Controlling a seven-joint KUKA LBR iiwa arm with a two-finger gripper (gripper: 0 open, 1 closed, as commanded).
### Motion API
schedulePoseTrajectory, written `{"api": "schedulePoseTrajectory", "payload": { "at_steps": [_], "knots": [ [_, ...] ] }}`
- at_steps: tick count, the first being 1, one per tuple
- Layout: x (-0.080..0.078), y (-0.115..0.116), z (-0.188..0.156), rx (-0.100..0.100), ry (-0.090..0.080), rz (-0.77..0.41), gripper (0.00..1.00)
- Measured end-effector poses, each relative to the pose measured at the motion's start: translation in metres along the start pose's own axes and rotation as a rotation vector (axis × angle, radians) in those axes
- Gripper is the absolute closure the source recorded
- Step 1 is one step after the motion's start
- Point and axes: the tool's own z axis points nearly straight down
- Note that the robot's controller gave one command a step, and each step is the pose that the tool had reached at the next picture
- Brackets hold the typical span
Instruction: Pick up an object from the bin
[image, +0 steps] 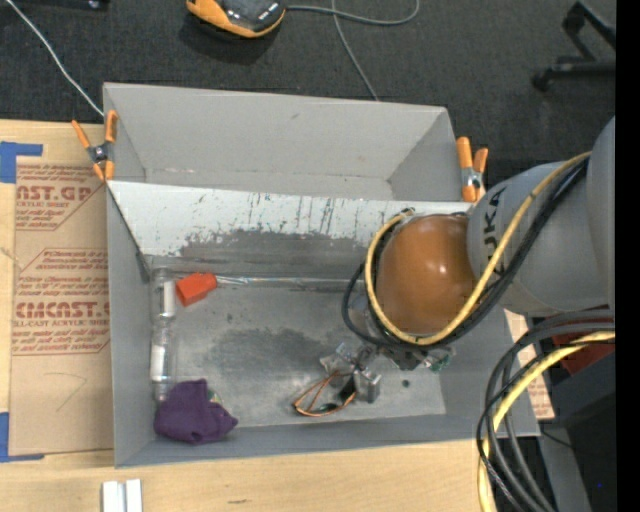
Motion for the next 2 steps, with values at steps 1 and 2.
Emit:
{"api": "schedulePoseTrajectory", "payload": {
  "at_steps": [1,2],
  "knots": [
    [0.000,0.000,0.000,0.000,0.000,0.000,1.00],
    [-0.005,0.016,-0.074,0.002,-0.004,-0.015,1.00]
  ]
}}
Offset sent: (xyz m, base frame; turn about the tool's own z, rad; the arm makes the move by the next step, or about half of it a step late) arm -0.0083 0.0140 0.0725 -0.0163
